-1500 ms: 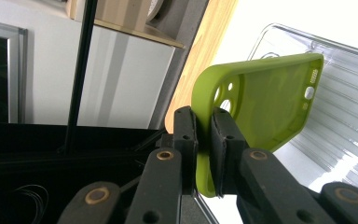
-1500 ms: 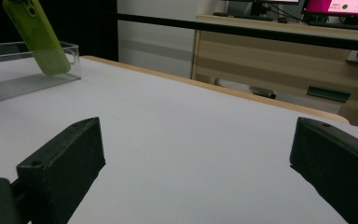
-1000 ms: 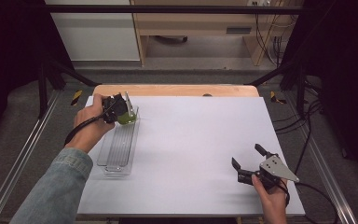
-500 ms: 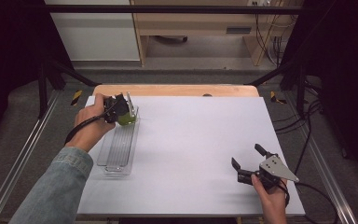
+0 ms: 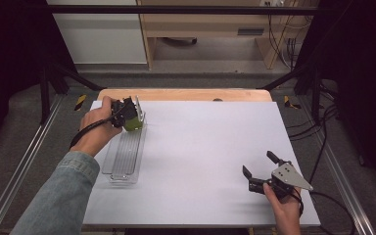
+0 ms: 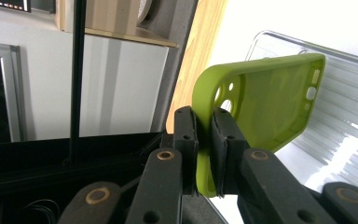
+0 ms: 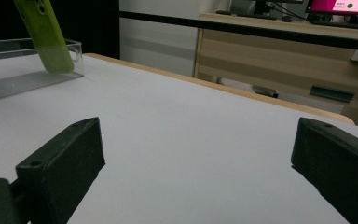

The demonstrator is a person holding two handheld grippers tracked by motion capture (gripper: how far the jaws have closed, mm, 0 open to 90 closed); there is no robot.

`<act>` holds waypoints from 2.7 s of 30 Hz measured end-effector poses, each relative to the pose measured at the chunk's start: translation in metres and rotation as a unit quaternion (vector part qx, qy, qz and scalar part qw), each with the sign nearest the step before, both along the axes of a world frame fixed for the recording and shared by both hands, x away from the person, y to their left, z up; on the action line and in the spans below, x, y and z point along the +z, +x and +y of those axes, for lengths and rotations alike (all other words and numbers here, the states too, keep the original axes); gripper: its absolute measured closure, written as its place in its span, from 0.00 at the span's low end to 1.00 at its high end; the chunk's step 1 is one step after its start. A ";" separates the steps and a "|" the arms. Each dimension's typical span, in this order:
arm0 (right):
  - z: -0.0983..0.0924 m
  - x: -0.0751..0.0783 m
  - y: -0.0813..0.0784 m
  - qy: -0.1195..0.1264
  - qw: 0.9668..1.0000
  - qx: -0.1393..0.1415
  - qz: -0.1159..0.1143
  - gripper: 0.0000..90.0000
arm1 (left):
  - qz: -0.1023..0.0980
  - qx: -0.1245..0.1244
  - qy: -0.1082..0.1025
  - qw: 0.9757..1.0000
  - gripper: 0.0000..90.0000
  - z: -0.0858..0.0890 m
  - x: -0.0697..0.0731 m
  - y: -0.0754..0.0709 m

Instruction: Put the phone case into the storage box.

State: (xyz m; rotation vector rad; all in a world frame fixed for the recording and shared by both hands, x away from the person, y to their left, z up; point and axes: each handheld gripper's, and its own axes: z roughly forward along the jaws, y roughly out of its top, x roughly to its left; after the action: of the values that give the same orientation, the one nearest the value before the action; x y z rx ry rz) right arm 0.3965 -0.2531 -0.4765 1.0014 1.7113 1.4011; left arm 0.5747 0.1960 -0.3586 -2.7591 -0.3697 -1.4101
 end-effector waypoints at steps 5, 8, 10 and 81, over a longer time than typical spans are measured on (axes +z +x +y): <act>0.000 0.000 0.000 0.000 1.000 -0.002 0.001 0.03 | 0.004 -0.005 0.005 1.000 0.90 -0.001 0.000 0.003; 0.000 0.000 0.000 0.000 1.000 -0.002 0.001 0.03 | 0.004 -0.007 0.006 1.000 0.90 -0.001 0.001 0.004; 0.000 0.000 0.000 0.001 1.000 -0.001 0.001 0.03 | 0.003 -0.014 0.004 1.000 0.90 0.000 0.000 0.006; 0.002 -0.001 0.000 0.007 1.000 0.005 0.010 0.03 | -0.030 0.018 -0.139 0.990 0.35 0.001 -0.003 0.034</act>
State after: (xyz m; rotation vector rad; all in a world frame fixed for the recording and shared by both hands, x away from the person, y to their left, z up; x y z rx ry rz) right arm 0.3967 -0.2510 -0.4775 1.0194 1.7262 1.4152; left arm 0.6083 0.1967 -0.3621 -2.9073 -0.6613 -1.5448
